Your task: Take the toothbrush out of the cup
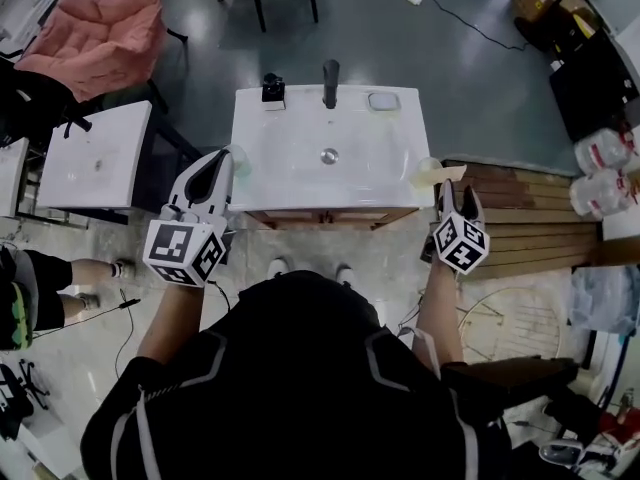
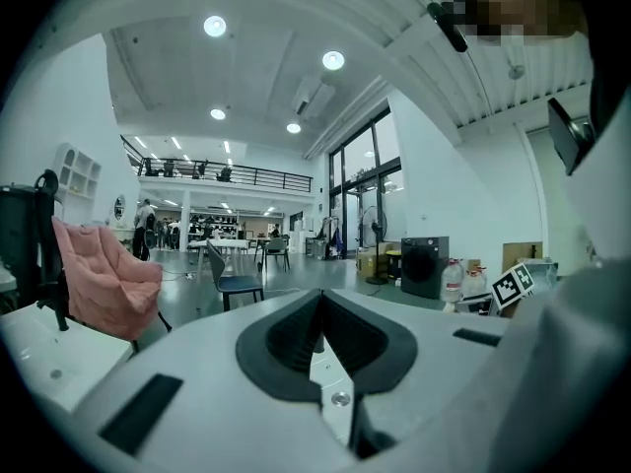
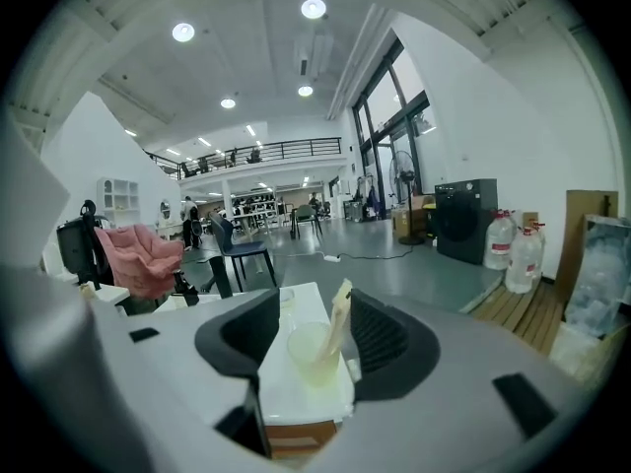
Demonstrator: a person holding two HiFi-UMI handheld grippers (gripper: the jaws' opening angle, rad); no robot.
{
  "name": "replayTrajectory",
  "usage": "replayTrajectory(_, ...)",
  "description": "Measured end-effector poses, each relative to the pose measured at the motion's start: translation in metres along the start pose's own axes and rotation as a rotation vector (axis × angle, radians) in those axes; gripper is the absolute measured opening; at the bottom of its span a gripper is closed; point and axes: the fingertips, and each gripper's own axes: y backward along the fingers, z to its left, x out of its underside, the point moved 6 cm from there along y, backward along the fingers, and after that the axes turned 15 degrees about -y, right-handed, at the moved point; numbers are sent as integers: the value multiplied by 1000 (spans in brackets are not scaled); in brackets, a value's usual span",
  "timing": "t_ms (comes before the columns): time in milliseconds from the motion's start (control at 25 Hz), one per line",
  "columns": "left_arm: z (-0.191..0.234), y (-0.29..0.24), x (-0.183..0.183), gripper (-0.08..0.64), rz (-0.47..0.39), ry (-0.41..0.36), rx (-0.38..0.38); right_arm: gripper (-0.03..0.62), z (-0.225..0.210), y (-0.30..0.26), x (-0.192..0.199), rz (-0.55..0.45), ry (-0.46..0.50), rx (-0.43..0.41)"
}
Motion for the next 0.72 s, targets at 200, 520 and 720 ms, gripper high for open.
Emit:
replayTrajectory(200, -12, 2, 5, 5, 22, 11, -40, 235, -16, -23, 17, 44, -15, -4)
replayTrajectory(520, -29, 11, 13, 5, 62, 20, -91, 233, -25, -59, 37, 105, -17, -32)
replayTrajectory(720, -37, 20, 19, 5, 96, 27, -138, 227, -31, -78, 48, 137, -23, -39)
